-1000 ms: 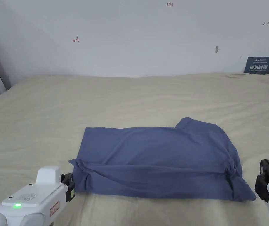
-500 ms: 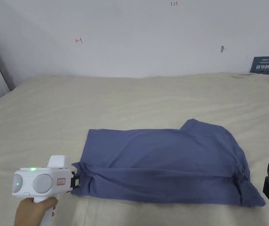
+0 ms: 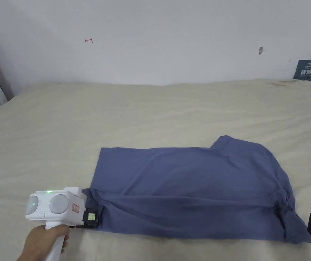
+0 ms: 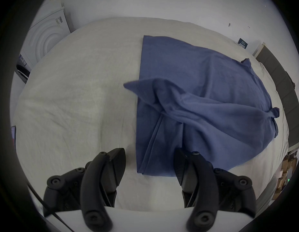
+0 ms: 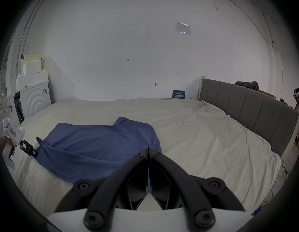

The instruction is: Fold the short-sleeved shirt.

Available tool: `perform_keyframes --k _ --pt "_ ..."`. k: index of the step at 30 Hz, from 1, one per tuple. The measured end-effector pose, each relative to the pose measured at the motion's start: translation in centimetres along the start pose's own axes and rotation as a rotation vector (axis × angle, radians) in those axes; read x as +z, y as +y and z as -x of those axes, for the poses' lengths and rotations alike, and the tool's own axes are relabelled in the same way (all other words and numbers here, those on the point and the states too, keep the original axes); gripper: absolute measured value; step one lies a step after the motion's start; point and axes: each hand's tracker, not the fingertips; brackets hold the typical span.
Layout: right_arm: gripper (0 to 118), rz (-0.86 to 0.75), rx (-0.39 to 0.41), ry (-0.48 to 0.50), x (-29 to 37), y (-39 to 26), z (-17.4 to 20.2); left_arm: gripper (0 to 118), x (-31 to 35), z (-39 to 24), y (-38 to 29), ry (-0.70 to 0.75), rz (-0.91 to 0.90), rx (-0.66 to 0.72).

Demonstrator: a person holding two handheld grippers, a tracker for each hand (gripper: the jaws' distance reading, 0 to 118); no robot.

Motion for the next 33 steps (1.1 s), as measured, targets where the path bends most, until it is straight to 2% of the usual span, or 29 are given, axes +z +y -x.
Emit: perform_keyframes --k 3,4,6,9,13,16,20,23,24,25,26,27,28,29,33 --pt "0 0.009 -0.004 -0.003 0.0 -0.2 -0.1 60 0.0 -0.2 -0.2 0.009 -0.006 0.005" --pt "0 0.011 -0.004 -0.003 0.0 -0.3 -0.2 53 0.1 -0.3 -0.2 0.011 -0.004 0.003" --pt "0 0.016 -0.005 -0.003 0.0 -0.4 -0.3 23 0.6 -0.5 -0.3 0.02 -0.021 -0.02" --pt "0 0.019 -0.009 -0.003 0.1 -0.5 -0.4 7 0.6 -0.5 -0.2 -0.018 -0.017 -0.009" --pt "0 0.024 -0.027 -0.001 0.1 -0.2 -0.9 3 1.6 -1.1 -0.5 -0.019 -0.029 -0.043" --pt "0 0.067 -0.095 0.011 -0.7 0.1 -1.7 2 3.3 -1.0 -0.2 -0.033 -0.069 -0.038" --pt "0 0.221 -0.164 0.028 -3.8 -0.1 -3.3 2 6.2 -1.4 0.2 -0.055 -0.11 -0.05" --pt "2 0.332 -0.25 0.064 -6.9 -1.3 -4.5 2 7.4 -1.6 0.2 -0.063 -0.126 -0.051" --pt "8 0.363 -0.253 0.064 -8.0 -1.8 -4.6 2 7.6 -1.7 0.1 -0.064 -0.128 -0.051" --pt "22 0.389 -0.252 0.055 -8.7 -2.4 -4.4 2 7.7 -1.7 0.1 -0.065 -0.128 -0.049" --pt "46 0.415 -0.241 0.061 -9.5 -2.8 -4.3 2 7.6 -1.7 0.0 -0.064 -0.129 -0.048" --pt "62 0.453 -0.24 0.064 -10.4 -3.3 -4.3 2 7.7 -1.8 0.0 -0.063 -0.128 -0.046" --pt "70 0.467 -0.25 0.06 -11.0 -3.7 -4.3 2 7.8 -1.8 -0.1 -0.063 -0.126 -0.046" --pt "74 0.476 -0.248 0.052 -11.4 -3.9 -3.8 2 7.8 -1.9 -0.2 -0.063 -0.125 -0.046" --pt "74 0.527 -0.205 0.012 -12.6 -4.5 -3.2 2 7.7 -1.9 -0.4 -0.06 -0.117 -0.05"
